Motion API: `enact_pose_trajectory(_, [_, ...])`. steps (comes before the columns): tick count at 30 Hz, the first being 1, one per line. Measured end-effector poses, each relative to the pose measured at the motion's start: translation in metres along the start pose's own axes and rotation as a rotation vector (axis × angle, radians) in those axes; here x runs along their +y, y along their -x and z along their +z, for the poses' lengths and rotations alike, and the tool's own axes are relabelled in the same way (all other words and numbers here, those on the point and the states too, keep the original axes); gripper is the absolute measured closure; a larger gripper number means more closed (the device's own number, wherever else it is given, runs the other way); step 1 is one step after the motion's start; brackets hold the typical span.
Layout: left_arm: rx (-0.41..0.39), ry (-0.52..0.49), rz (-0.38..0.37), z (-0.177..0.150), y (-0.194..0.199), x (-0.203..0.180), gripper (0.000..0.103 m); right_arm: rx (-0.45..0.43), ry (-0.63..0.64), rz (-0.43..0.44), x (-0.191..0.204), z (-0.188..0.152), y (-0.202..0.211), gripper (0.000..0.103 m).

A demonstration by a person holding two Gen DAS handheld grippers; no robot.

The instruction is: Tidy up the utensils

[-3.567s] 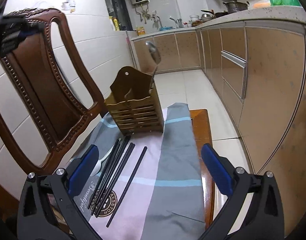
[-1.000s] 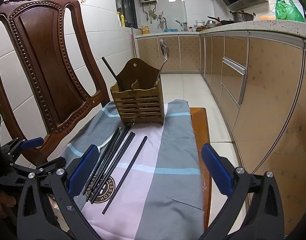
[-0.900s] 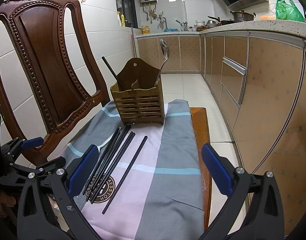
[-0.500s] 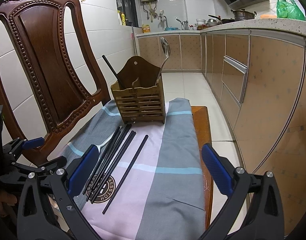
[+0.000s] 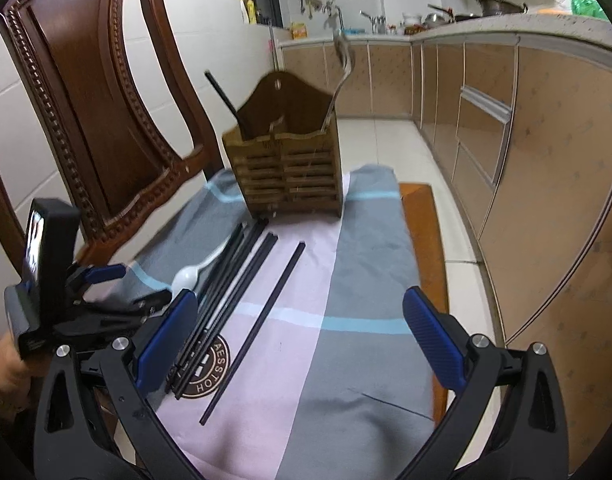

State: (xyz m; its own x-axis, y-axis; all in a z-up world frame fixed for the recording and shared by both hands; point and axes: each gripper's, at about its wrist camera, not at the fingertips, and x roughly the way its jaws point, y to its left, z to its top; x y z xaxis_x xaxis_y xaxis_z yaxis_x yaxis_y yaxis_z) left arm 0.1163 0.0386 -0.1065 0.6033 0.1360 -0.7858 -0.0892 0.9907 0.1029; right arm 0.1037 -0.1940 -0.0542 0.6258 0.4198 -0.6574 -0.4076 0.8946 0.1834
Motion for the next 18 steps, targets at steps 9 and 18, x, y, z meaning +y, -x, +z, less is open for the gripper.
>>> enact_pose_trajectory(9, [0.079, 0.038, -0.023, 0.007, -0.047, 0.005, 0.031, 0.036, -0.003, 0.015, 0.004, 0.003, -0.027, 0.003])
enact_pose_trajectory(18, [0.093, 0.092, -0.076, 0.017, -0.052, 0.006, 0.068, 0.11, 0.03, -0.048, 0.01, 0.014, -0.085, 0.003])
